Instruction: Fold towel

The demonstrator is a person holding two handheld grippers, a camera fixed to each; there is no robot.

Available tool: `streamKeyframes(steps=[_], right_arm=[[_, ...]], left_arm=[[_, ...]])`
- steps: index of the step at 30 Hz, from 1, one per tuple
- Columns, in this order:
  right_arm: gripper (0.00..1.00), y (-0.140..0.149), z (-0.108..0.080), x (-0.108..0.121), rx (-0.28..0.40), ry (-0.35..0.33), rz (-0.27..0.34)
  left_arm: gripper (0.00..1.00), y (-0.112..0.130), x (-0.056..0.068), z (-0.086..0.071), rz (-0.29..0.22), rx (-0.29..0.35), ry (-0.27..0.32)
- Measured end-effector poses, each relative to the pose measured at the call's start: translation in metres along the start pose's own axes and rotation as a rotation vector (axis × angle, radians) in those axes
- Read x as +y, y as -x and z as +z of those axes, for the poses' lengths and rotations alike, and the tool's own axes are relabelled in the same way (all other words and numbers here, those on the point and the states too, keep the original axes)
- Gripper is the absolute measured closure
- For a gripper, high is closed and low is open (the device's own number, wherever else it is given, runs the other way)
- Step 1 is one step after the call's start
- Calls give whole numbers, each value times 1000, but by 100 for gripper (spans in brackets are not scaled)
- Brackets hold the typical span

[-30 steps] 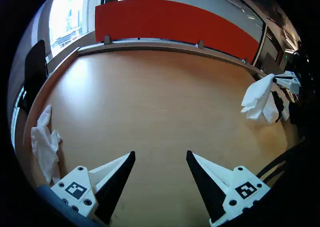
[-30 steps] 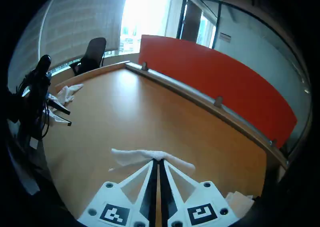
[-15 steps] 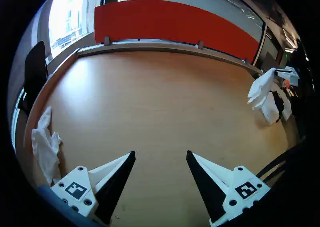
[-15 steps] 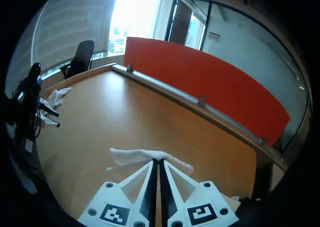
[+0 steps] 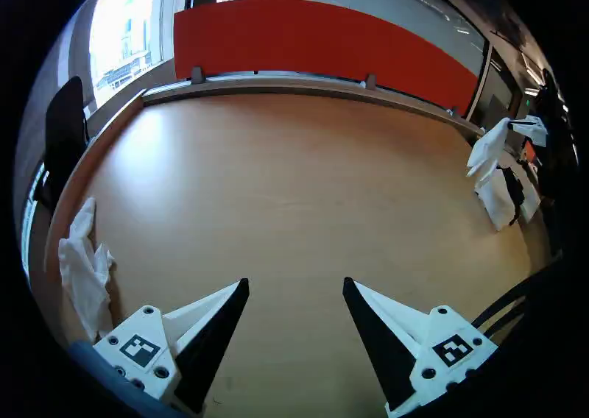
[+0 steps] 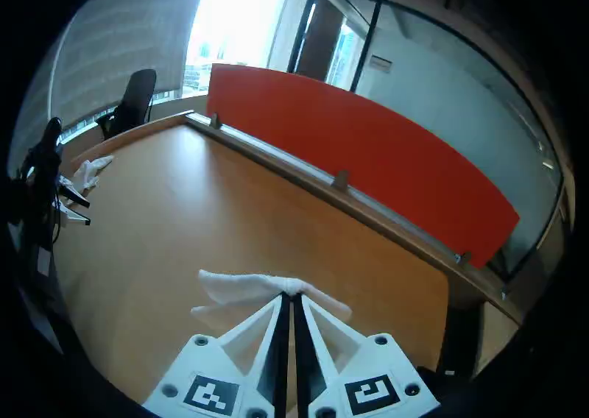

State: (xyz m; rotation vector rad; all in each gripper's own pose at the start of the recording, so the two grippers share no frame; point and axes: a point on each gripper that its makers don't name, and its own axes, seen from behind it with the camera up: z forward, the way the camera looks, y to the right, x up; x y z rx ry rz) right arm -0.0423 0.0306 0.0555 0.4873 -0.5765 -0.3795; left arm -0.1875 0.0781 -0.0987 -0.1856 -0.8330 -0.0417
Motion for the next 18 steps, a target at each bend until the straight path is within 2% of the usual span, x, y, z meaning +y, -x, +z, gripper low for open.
streamKeyframes(steps=[12,18], right_arm=[[97,6,-5,60,-30,72,-1],[97,12,-6,82,-45,99,14]], left_arm=[[6,0,-2,2,0,-6,-4],[5,-2,-1,4,0,-8,-5]])
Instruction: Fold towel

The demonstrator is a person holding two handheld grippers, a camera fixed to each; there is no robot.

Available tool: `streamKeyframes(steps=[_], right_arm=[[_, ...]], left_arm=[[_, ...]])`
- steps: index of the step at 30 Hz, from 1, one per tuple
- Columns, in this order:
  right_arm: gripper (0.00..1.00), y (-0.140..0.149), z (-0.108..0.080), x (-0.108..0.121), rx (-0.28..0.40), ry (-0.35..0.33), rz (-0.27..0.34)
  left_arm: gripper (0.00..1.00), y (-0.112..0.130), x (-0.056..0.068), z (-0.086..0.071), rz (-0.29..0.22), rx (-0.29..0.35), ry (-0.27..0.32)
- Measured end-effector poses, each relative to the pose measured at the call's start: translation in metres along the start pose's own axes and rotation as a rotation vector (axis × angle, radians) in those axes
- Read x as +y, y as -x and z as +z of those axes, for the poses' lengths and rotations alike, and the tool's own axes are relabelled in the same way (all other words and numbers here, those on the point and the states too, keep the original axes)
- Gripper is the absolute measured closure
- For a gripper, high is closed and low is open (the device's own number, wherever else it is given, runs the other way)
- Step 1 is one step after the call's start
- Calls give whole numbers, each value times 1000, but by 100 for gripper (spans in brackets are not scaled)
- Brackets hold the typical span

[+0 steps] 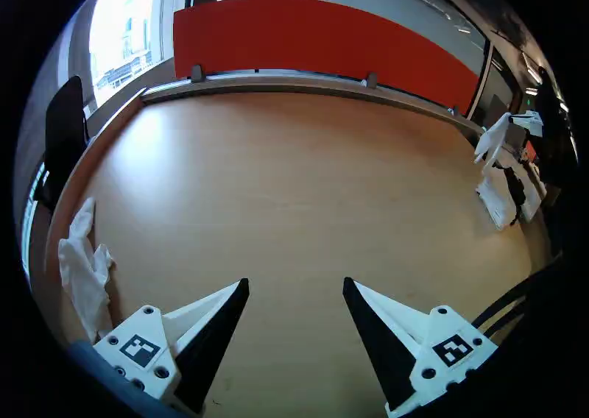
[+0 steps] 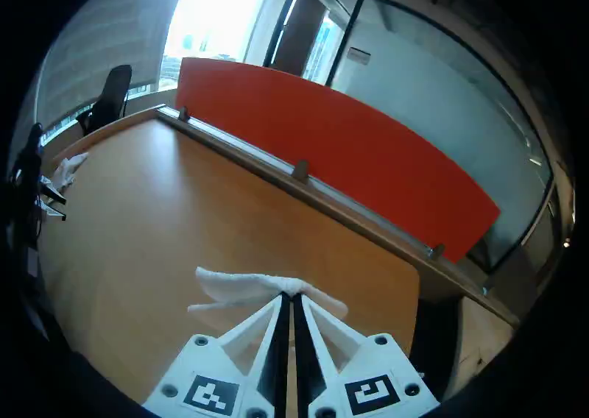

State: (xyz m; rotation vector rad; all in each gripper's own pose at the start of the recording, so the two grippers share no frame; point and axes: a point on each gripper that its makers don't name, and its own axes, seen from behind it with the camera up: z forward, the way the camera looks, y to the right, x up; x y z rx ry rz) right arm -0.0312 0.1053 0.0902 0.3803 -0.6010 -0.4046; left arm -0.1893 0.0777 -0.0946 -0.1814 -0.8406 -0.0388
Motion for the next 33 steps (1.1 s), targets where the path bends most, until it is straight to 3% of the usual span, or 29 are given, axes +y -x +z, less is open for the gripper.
streamKeyframes(steps=[17,33], right_arm=[[97,12,-2,31,-29,38,11],[97,56,-25,42,-78,70,50]], left_arm=[[5,-6,2,4,10,0,-3],[5,-9,7,4,28,0,4]])
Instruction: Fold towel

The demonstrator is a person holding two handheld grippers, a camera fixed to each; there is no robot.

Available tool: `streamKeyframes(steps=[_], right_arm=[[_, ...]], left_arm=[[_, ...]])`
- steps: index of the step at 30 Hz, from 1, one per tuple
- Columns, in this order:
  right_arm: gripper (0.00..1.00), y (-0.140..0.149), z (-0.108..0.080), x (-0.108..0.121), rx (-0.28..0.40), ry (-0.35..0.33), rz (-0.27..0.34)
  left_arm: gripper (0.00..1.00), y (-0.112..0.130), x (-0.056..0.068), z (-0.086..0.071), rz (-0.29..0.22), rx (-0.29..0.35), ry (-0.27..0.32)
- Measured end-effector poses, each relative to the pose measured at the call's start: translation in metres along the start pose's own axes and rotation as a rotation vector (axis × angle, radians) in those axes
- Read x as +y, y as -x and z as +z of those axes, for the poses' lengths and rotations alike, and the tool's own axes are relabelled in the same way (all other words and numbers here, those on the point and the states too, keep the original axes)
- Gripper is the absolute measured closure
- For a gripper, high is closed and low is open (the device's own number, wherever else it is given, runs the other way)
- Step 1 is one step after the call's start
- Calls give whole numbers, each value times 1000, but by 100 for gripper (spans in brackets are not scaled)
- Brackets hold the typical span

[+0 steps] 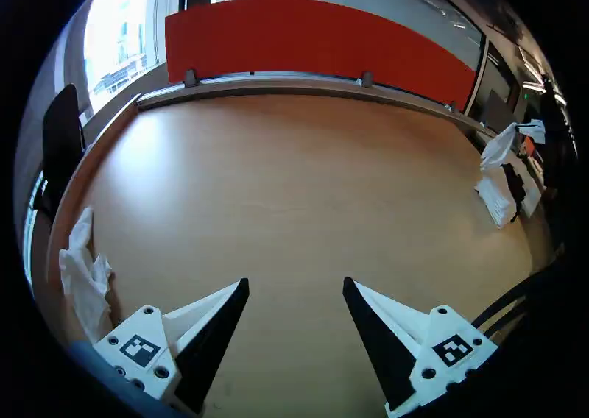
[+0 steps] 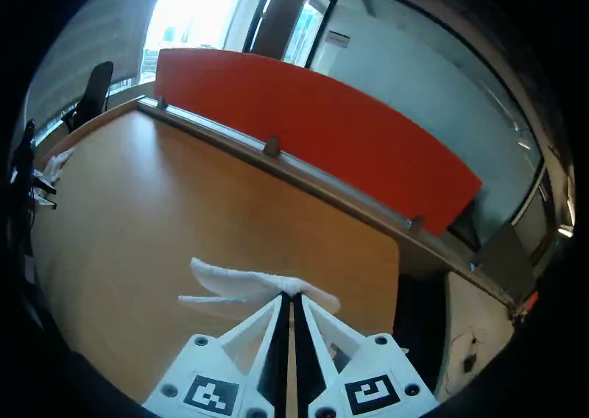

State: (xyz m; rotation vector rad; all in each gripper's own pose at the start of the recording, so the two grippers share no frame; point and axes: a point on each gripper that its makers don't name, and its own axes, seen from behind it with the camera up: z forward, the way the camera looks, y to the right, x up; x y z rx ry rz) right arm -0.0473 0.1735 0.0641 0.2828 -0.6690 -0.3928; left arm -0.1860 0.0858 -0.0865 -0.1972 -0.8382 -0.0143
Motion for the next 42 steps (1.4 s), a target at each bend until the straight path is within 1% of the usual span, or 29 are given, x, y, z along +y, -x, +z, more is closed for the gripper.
streamKeyframes(steps=[5,14,17,22,29,38,42], right_arm=[[97,32,-11,4,-40,17,29],[97,104,-30,10,-139,54,82],[97,123,-34,11,-167,64,98],[97,149,-33,9,-208,72,131],[97,175,-30,7,-248,82,167],[97,199,-27,9,-284,91,205],[97,210,-25,6,-301,91,224]], left_arm=[[5,0,2,-1,4,1,2],[5,2,5,-1,12,-4,2],[5,2,6,-1,16,-3,3],[5,2,8,-1,23,-3,2],[5,3,9,-2,28,-2,2],[5,4,6,-2,31,-7,-8],[5,4,5,-2,34,-8,-11]])
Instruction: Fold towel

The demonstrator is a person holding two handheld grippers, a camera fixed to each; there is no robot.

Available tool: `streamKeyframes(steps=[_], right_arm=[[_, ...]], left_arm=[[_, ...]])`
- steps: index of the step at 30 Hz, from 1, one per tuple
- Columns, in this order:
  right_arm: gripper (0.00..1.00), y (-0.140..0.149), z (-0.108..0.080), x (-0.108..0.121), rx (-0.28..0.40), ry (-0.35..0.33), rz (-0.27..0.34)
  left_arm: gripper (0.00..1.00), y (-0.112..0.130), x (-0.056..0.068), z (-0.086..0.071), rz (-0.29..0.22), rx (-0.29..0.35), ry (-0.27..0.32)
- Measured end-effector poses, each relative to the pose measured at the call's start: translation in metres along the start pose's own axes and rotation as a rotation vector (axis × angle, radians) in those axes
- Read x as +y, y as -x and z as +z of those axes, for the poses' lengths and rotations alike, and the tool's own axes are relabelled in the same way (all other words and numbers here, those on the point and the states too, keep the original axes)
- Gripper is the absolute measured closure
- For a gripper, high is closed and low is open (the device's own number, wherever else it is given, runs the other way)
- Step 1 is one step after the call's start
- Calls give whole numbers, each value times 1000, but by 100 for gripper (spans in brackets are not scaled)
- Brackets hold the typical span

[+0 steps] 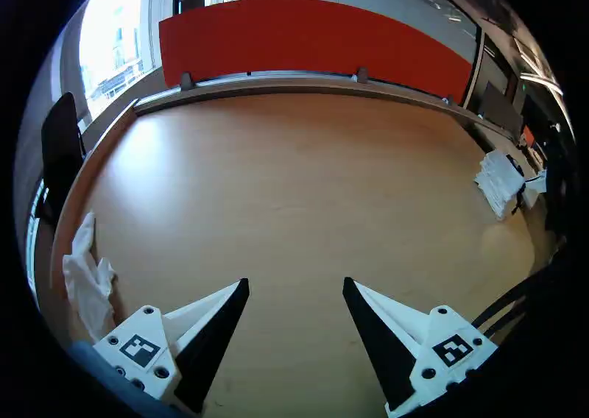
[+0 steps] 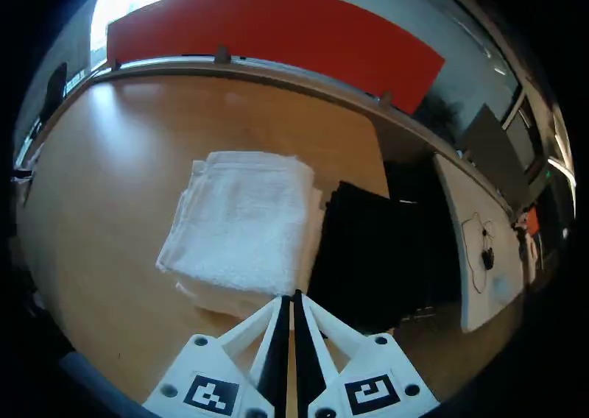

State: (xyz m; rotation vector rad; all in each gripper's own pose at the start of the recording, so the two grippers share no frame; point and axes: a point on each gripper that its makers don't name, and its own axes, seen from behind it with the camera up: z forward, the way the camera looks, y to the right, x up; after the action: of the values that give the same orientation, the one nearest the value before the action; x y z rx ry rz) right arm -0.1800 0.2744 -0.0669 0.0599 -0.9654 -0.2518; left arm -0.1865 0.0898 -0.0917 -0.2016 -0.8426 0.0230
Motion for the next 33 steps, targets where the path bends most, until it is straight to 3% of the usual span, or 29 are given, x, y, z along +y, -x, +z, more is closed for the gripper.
streamKeyframes(steps=[11,33], right_arm=[[97,25,13,-3,-47,-2,45],[94,28,16,3,-60,29,47]], left_arm=[[5,-3,-1,0,5,1,-4],[6,-7,0,-1,9,5,-7]])
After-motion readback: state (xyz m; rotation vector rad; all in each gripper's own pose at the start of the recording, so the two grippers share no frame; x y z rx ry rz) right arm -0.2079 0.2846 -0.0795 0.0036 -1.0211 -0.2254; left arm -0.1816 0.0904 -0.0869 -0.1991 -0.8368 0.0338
